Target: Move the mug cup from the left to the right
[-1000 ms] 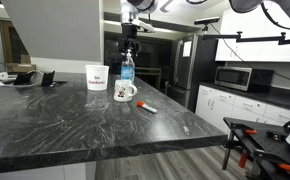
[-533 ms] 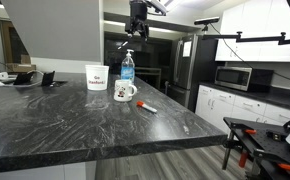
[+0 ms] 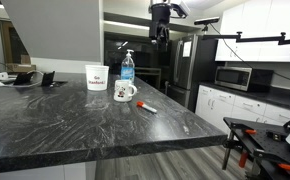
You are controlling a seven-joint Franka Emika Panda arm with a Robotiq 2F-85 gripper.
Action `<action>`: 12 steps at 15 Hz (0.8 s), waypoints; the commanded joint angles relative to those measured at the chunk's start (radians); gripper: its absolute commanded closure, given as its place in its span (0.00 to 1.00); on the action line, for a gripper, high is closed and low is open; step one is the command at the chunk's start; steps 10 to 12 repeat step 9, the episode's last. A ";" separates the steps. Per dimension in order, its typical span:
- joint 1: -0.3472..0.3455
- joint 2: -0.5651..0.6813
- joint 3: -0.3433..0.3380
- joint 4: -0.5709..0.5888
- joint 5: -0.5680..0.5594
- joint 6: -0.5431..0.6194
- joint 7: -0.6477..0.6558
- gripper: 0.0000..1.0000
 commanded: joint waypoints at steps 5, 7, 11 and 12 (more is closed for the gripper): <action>-0.015 -0.229 0.024 -0.298 -0.071 0.178 0.045 0.00; -0.019 -0.247 0.026 -0.319 -0.072 0.181 0.043 0.00; -0.022 -0.255 0.034 -0.334 -0.095 0.186 0.064 0.00; -0.022 -0.255 0.034 -0.334 -0.095 0.186 0.064 0.00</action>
